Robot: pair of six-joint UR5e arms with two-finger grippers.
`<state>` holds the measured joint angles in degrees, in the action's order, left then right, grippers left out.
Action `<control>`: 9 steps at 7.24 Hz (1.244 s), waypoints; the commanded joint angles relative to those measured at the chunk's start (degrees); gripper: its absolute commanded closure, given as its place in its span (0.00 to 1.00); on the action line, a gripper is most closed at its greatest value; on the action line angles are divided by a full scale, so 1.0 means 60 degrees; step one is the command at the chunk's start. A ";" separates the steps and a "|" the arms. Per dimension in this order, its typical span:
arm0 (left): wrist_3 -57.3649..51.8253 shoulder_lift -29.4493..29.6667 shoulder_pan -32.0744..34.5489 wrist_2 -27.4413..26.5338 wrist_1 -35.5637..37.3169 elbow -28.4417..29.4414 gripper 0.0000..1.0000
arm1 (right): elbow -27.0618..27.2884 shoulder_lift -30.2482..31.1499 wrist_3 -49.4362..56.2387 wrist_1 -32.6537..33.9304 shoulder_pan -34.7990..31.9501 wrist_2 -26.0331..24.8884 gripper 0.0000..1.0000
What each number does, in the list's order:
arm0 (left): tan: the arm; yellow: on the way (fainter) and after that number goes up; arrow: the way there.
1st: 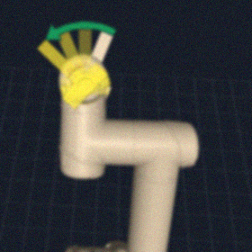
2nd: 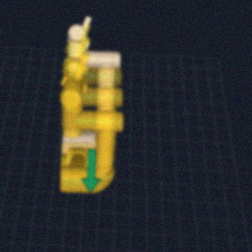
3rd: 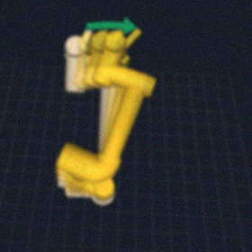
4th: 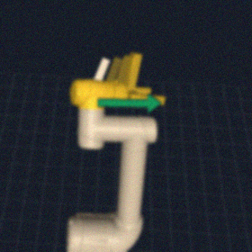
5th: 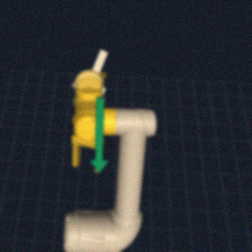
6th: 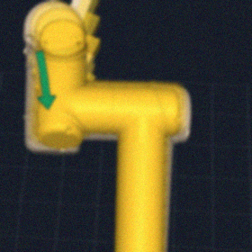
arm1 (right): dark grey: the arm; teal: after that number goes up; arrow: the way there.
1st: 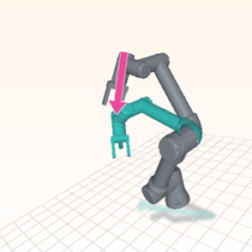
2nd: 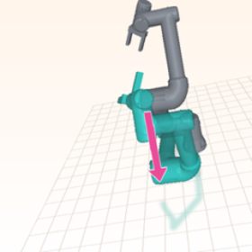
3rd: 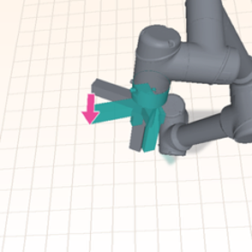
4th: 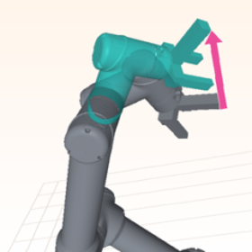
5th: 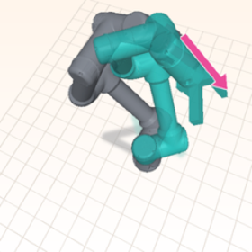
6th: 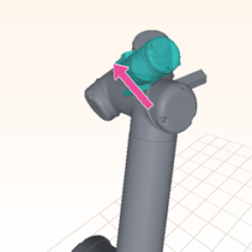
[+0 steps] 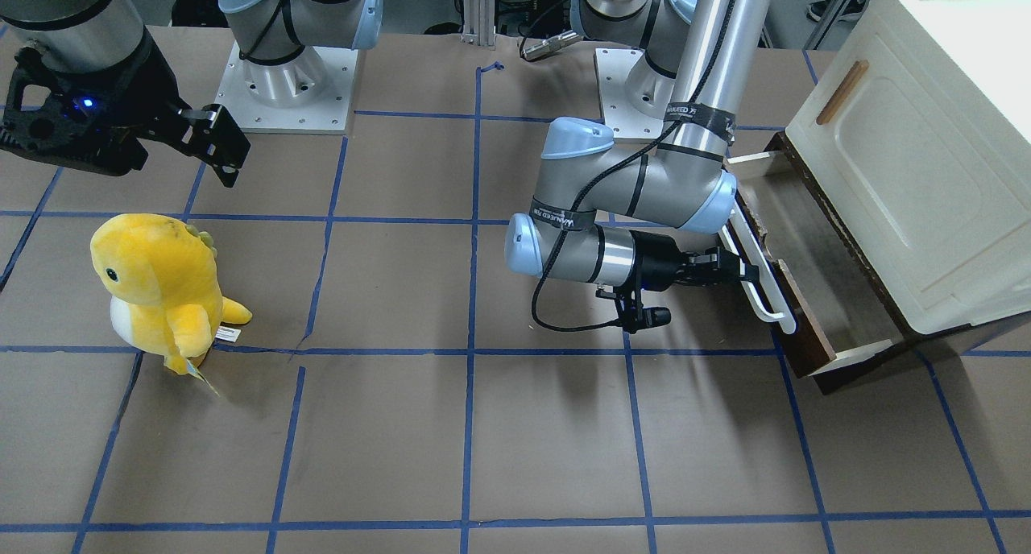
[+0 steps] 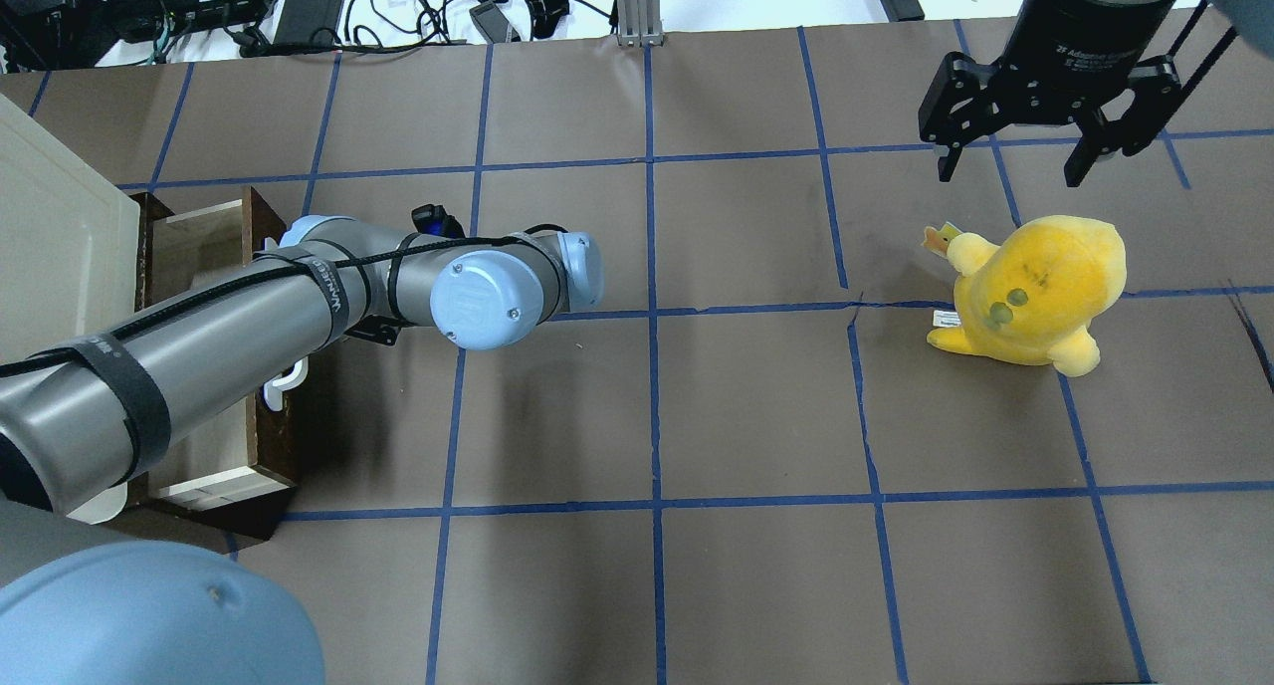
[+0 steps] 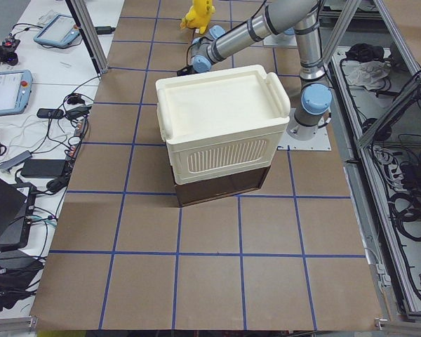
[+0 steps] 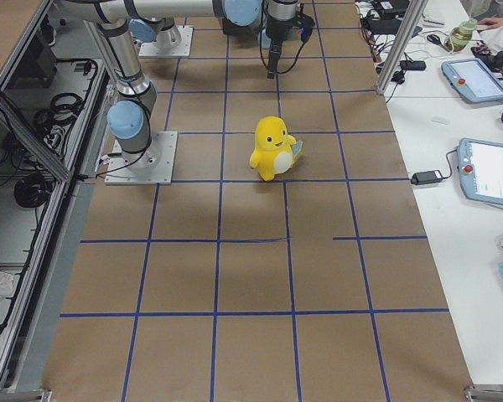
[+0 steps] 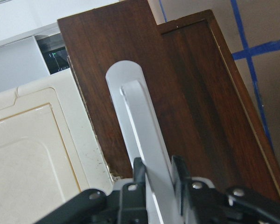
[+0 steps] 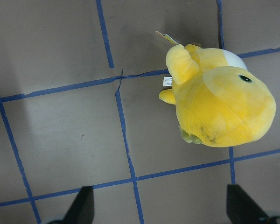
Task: Pull drawer sideways
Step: 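Pull the drawer outward from the cabinet with the left gripper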
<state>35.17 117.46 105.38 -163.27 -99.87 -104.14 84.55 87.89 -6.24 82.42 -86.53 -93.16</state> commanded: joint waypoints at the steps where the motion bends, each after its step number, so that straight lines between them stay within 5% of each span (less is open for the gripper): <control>1: -0.0047 0.0008 0.0029 0.0010 -0.0010 0.0056 0.90 | 0.0000 0.0000 0.0000 0.0003 -0.0007 0.0000 0.00; 6: -0.0061 0.0096 0.0161 -0.0049 0.0005 0.0057 0.88 | 0.0000 0.0000 0.0000 0.0003 -0.0007 0.0000 0.00; 7: -0.0076 0.0096 0.0161 -0.0078 -0.0024 0.0057 0.57 | 0.0000 0.0000 0.0000 0.0003 -0.0007 0.0000 0.00; 8: -0.0163 0.0096 0.0161 -0.0078 -0.0025 0.0057 0.45 | 0.0000 0.0000 0.0000 0.0003 -0.0007 0.0000 0.00; 9: -0.0208 0.0081 0.0176 -0.0064 -0.0010 0.0057 0.10 | 0.0000 0.0000 0.0000 0.0003 0.0007 0.0000 0.00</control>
<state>34.30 118.02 106.36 -163.69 -99.98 -103.80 84.55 87.89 -6.24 82.44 -86.56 -93.16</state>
